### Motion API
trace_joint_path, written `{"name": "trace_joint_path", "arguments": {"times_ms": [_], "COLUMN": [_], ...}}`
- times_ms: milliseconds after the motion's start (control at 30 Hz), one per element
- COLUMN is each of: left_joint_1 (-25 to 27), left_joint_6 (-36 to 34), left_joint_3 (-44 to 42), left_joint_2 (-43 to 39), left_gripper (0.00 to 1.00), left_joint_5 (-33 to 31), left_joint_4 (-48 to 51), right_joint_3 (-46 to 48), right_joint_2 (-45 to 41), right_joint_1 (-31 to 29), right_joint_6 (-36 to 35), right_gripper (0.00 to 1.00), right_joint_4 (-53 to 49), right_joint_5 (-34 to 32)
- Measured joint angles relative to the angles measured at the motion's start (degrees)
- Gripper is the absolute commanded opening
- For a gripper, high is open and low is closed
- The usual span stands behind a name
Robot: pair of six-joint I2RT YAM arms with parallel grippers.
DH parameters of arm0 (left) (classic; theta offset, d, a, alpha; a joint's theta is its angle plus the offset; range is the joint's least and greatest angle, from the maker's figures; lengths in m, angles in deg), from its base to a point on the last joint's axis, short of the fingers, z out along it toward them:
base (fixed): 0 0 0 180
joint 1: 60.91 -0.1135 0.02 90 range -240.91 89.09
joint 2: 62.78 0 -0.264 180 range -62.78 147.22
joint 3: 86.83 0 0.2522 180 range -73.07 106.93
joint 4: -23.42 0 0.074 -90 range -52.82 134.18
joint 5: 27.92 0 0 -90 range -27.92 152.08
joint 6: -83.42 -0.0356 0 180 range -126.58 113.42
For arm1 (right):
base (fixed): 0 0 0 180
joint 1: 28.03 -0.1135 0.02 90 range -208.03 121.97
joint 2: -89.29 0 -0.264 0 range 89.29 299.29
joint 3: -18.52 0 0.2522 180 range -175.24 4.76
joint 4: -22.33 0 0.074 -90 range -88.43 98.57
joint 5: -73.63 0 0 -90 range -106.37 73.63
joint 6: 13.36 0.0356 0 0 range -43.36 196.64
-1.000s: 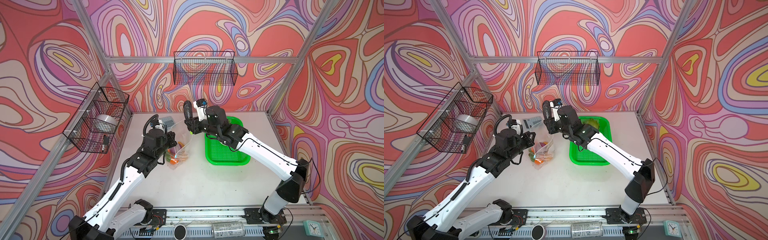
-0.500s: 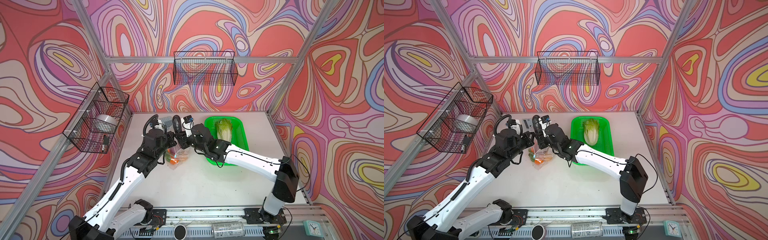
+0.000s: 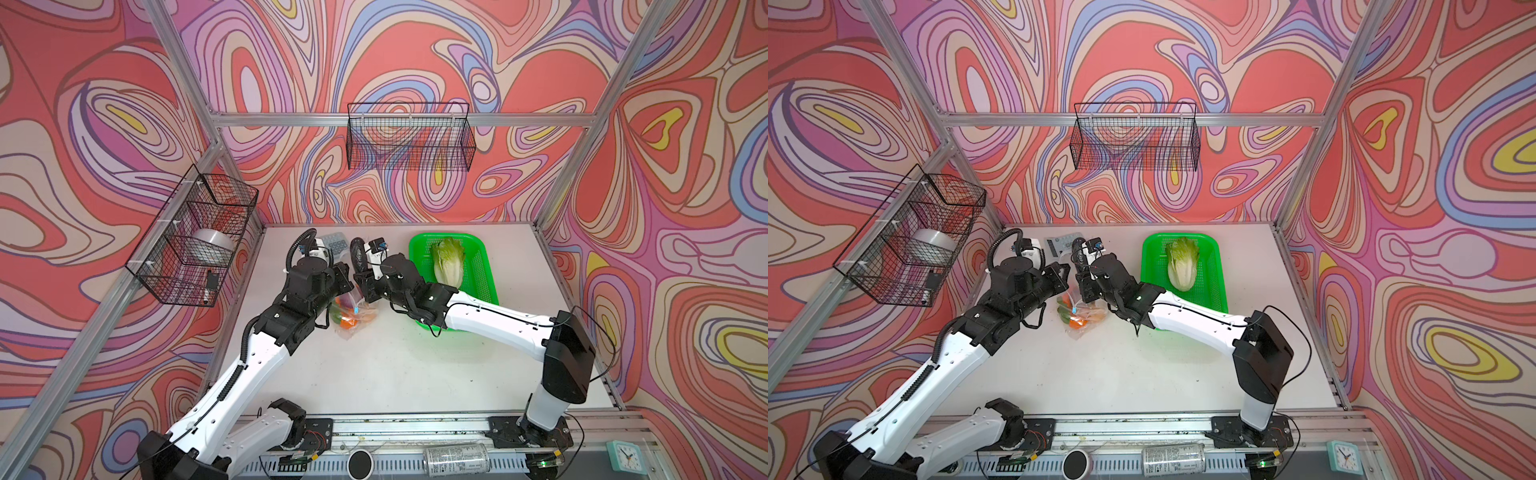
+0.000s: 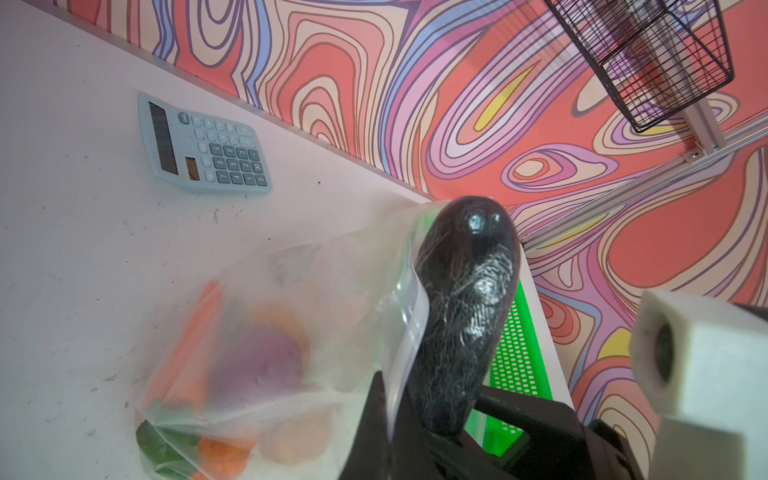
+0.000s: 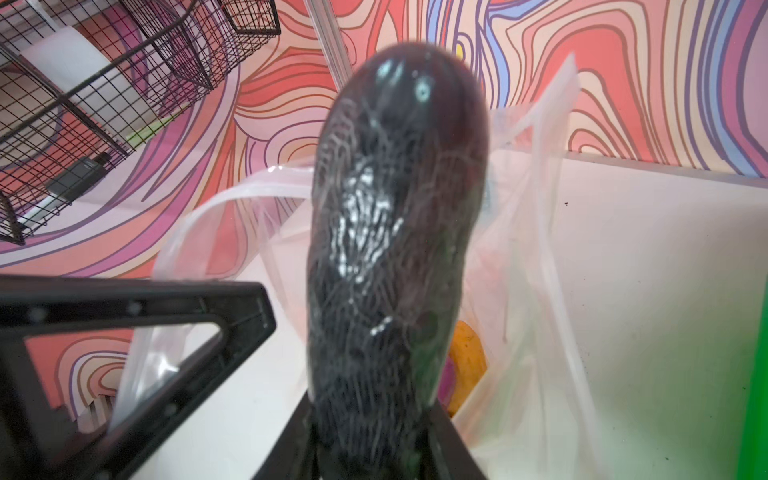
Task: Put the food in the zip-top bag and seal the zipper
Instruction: 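Open the right gripper to drop the eggplant into the bag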
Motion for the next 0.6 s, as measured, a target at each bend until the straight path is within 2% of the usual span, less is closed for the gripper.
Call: {"name": "trace_joint_path", "arguments": {"times_ms": [100,267,467,600], "left_joint_1": [0.0,0.0,0.0,0.0], "left_joint_6": [0.0,0.0,0.0,0.0], "left_joint_3": [0.1,0.1,0.1,0.1], "left_joint_2": [0.0,0.0,-0.1,-0.1], "left_gripper": [0.00,0.00,0.00,0.00], "left_joint_5": [0.2,0.2,0.1,0.1], "left_joint_4": [0.0,0.0,0.0,0.0], "right_joint_3": [0.0,0.0,-0.7,-1.1], "right_joint_2": [0.0,0.0,-0.3,-2.7], "right_joint_1": [0.0,0.0,0.0,0.0], "right_joint_6": [0.0,0.0,-0.3,-0.7], "right_gripper": [0.59,0.61,0.72,0.75], "right_joint_4": [-0.8,-2.0,-3.8,-5.2], "right_joint_5": [-0.4,-0.9,-1.0,-1.3]}}
